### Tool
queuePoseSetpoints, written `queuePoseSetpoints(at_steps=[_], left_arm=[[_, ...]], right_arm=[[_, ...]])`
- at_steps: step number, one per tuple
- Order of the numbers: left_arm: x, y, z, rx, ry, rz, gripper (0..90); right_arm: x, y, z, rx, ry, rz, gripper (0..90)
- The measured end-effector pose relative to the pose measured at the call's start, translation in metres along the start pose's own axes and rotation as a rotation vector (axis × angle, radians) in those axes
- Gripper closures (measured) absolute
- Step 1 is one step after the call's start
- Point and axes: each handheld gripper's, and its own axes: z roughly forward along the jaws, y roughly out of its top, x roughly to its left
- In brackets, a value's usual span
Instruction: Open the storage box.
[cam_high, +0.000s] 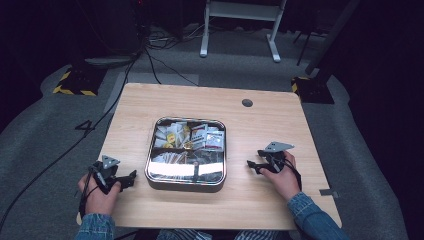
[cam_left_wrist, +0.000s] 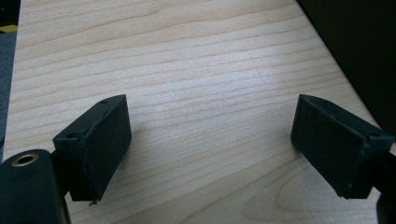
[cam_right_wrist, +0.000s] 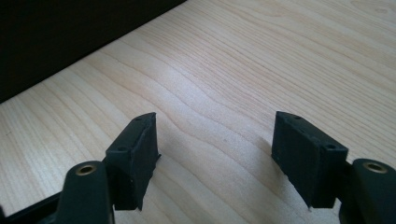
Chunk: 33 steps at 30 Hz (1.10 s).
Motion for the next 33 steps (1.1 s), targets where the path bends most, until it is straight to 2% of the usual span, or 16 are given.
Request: queuePoseSetpoints(at_steps=[11,13,16,19,21,23,33], left_arm=[[-0.001,0.0,0.0,-0.003,-0.001,-0.003,12.6],[-0.001,0.0,0.0,-0.003,-0.001,-0.003,12.5],[0.0,0.0,0.0,-0.004,-0.002,-0.001,12.5],[0.0,0.0,0.0,-0.004,-0.004,0.001,12.6],[0.0,0.0,0.0,-0.001,-0.007,0.003,12.5],[0.0,0.0,0.0,-0.003,-0.005,0.003,12.6],[0.0,0.0,0.0,-0.003,-0.01,0.008,12.7]], right_arm=[[-0.001,0.002,0.0,0.011,0.008,0.002,36.7],[0.0,0.005,-0.003,0.025,0.027,0.004,39.4],[0.001,0.009,-0.008,0.001,0.032,-0.009,39.2],[0.001,0.012,-0.012,-0.012,0.04,0.001,39.2],[0.002,0.018,-0.02,-0.027,0.059,0.023,39.0],[0.003,0.022,-0.024,-0.043,0.072,0.025,38.3],[0.018,0.047,-0.039,-0.074,0.163,-0.035,37.9]])
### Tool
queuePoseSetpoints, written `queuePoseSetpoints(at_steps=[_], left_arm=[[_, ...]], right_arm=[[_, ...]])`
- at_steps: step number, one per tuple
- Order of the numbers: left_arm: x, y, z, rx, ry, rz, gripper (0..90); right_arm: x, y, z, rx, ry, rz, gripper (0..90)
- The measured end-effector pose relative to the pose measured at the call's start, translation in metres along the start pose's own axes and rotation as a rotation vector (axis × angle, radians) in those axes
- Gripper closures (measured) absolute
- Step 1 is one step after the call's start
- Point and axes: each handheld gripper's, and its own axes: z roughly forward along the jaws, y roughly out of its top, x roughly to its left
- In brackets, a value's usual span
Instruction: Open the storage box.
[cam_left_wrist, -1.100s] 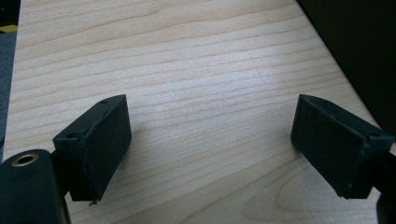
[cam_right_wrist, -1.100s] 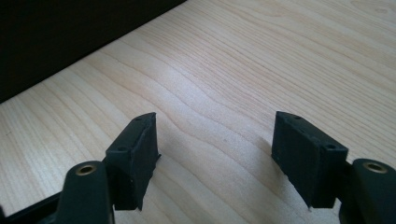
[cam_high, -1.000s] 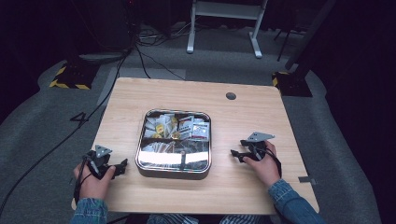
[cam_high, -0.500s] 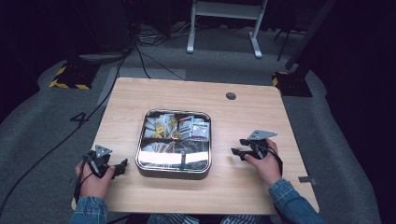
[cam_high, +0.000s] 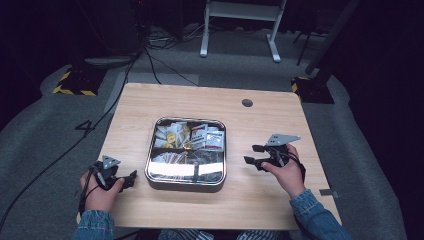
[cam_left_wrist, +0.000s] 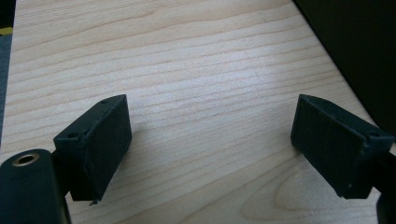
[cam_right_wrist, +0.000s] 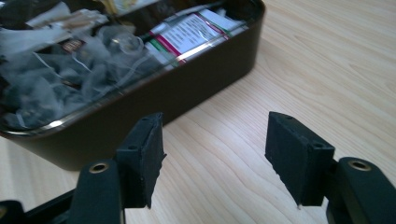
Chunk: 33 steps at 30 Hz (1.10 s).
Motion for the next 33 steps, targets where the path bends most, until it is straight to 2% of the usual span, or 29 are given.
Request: queuePoseSetpoints(at_steps=[5,13,21,24,25,27,29,33], left_arm=[[0.0,0.0,0.0,-0.001,-0.001,-0.001,12.6],[0.0,0.0,0.0,0.001,-0.003,0.003,12.6],[0.0,0.0,0.0,0.001,-0.004,0.004,12.4],[0.0,0.0,0.0,0.0,-0.007,0.007,12.4],[-0.001,-0.001,-0.001,0.004,-0.027,0.02,12.4],[-0.002,-0.001,-0.001,0.0,-0.029,0.025,12.4],[-0.002,-0.001,-0.001,0.001,-0.03,0.025,12.4],[-0.002,-0.001,-0.001,0.0,-0.03,0.025,12.4]], right_arm=[[0.011,0.016,0.004,0.009,0.042,-0.038,38.5],[0.025,0.045,0.013,0.016,0.093,-0.069,39.3],[0.036,0.066,0.03,0.023,0.126,-0.088,37.0],[0.039,0.073,0.037,0.045,0.137,-0.099,37.4],[0.039,0.077,0.042,0.064,0.158,-0.105,39.5],[0.04,0.082,0.047,0.074,0.17,-0.105,39.5],[0.04,0.083,0.049,0.077,0.171,-0.108,39.4],[0.049,0.097,0.065,0.06,0.185,-0.131,36.2]])
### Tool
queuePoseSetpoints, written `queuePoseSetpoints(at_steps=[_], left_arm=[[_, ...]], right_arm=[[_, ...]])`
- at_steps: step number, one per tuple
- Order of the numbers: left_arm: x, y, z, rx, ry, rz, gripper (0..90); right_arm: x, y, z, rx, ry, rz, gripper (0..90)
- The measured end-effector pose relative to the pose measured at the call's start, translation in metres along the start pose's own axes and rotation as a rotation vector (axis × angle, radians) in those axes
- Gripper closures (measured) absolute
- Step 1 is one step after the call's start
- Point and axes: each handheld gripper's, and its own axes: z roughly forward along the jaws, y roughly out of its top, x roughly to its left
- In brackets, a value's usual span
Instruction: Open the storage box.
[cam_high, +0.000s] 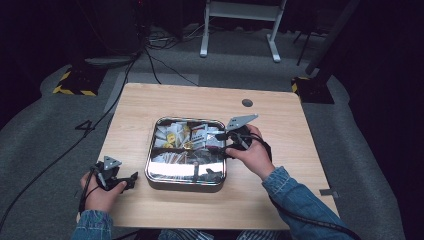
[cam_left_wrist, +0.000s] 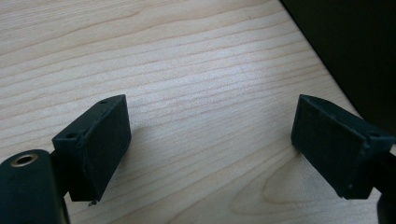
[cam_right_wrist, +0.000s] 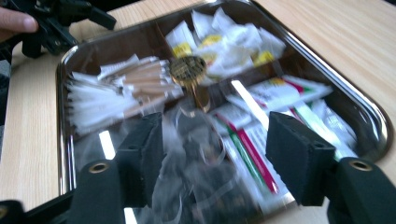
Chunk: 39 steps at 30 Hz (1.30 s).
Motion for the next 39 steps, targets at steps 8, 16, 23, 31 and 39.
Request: queuePoseSetpoints(at_steps=[8,16,23,31,39], left_arm=[[0.001,0.001,0.001,0.0,-0.006,0.008,12.2],[0.001,0.001,0.001,0.0,-0.005,0.009,12.2],[0.001,0.001,0.001,0.0,-0.006,0.009,12.2],[0.001,0.001,0.001,-0.001,-0.004,0.007,12.2],[0.001,0.001,0.001,-0.001,-0.005,0.006,12.2]], right_arm=[[0.004,0.015,0.035,0.021,0.045,-0.016,36.4],[0.006,0.021,0.062,0.048,0.071,-0.015,34.9],[0.009,0.023,0.085,0.084,0.077,-0.021,40.3],[0.014,0.021,0.092,0.062,0.007,-0.092,58.0],[0.017,0.02,0.092,0.06,-0.01,-0.09,58.4]])
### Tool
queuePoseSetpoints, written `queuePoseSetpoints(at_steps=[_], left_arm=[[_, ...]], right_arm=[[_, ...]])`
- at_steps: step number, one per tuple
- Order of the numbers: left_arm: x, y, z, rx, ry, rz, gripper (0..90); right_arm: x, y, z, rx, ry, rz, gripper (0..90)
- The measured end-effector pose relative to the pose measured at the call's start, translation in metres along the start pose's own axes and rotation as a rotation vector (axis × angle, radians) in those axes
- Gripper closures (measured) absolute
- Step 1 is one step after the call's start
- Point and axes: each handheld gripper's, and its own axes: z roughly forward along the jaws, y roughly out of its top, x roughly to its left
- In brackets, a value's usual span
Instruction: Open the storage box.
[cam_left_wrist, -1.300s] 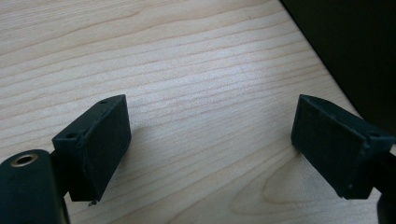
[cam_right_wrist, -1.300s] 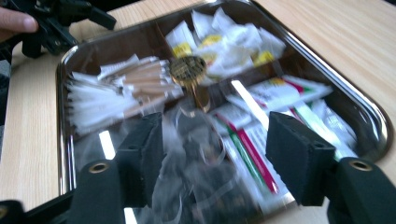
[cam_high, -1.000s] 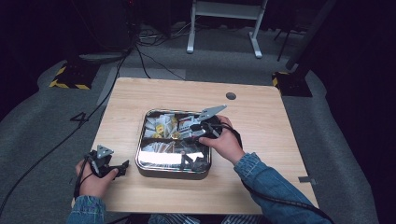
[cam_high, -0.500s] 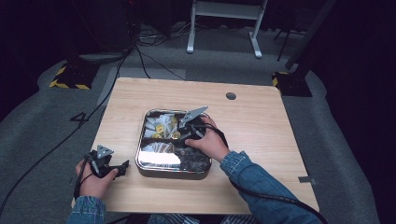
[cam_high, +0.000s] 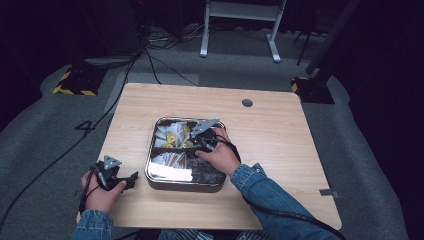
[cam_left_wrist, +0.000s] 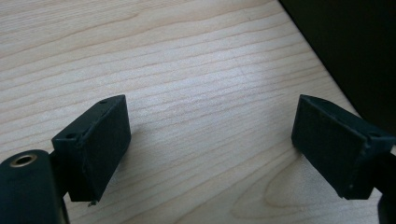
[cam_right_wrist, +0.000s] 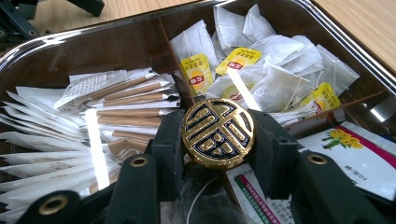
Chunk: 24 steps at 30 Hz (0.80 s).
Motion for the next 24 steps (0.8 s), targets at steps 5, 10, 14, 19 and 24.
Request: queuePoseSetpoints(at_steps=[5,10,14,19,24], left_arm=[[0.0,0.0002,0.0001,0.0,0.0,0.0,12.2],[0.0,0.0002,0.0001,0.0,0.0,0.0,12.2],[0.0,0.0002,0.0001,0.001,-0.001,-0.001,12.2],[0.0003,0.0005,0.0003,0.001,-0.001,0.001,12.2],[0.0002,0.0005,0.0004,0.001,-0.002,0.0,12.2]], right_arm=[[0.0011,0.0,-0.0001,-0.001,-0.01,0.011,58.5],[0.0011,0.0,-0.0001,-0.004,-0.011,0.016,58.5],[0.0013,0.0002,-0.0006,-0.01,-0.011,0.041,58.7],[0.0015,0.0004,-0.0015,-0.02,-0.012,0.036,58.7],[0.0007,0.0038,-0.006,-0.025,-0.014,0.034,58.7]])
